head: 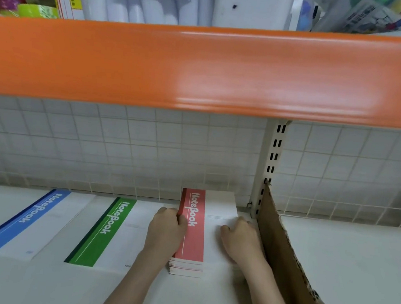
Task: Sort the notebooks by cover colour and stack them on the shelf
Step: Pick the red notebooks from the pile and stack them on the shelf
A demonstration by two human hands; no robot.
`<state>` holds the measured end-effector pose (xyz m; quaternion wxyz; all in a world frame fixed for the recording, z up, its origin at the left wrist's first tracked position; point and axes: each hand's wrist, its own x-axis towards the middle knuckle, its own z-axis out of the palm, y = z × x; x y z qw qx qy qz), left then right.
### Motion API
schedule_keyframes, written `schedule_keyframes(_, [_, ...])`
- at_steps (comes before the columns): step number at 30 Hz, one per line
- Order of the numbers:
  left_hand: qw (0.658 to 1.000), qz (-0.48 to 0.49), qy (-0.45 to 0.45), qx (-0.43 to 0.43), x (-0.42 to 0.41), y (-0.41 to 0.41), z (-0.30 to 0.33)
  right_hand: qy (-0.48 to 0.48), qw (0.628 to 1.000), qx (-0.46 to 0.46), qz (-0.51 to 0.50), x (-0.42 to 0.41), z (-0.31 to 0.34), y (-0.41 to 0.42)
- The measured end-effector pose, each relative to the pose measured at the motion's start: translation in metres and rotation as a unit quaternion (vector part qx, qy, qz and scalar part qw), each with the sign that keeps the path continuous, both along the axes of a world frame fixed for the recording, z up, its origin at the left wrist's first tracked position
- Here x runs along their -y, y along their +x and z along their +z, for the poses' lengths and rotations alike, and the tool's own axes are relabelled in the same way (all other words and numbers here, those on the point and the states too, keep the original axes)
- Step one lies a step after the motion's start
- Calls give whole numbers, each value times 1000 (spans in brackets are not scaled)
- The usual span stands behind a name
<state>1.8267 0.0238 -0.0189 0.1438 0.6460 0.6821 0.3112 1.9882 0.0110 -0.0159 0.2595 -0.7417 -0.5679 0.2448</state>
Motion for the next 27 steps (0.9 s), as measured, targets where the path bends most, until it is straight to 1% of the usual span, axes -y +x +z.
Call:
schedule_keyframes(3, [999, 1, 19, 33, 1, 1, -3, -2, 1000, -18, 0, -1, -2, -2])
schedule_keyframes(5, [995, -2, 21, 93, 5, 3, -5, -5, 999, -32, 3, -2, -3, -2])
schedule_keyframes(7, [988, -3, 3, 154, 8, 5, -6, -8, 999, -50, 8, -3, -3, 0])
schedule_keyframes(10, [977, 14, -19, 210, 10, 6, -6, -8, 997, -73, 11, -3, -2, 1])
schedule_keyframes(14, [977, 17, -7, 211, 10, 8, -5, -9, 997, -74, 11, -2, -2, 1])
schedule_keyframes(23, [971, 26, -18, 237, 12, 12, -6, -26, 997, -70, 20, -2, -2, 2])
schedule_keyframes(27, [964, 24, -38, 261, 12, 8, -7, -27, 998, -61, 20, -1, -1, 2])
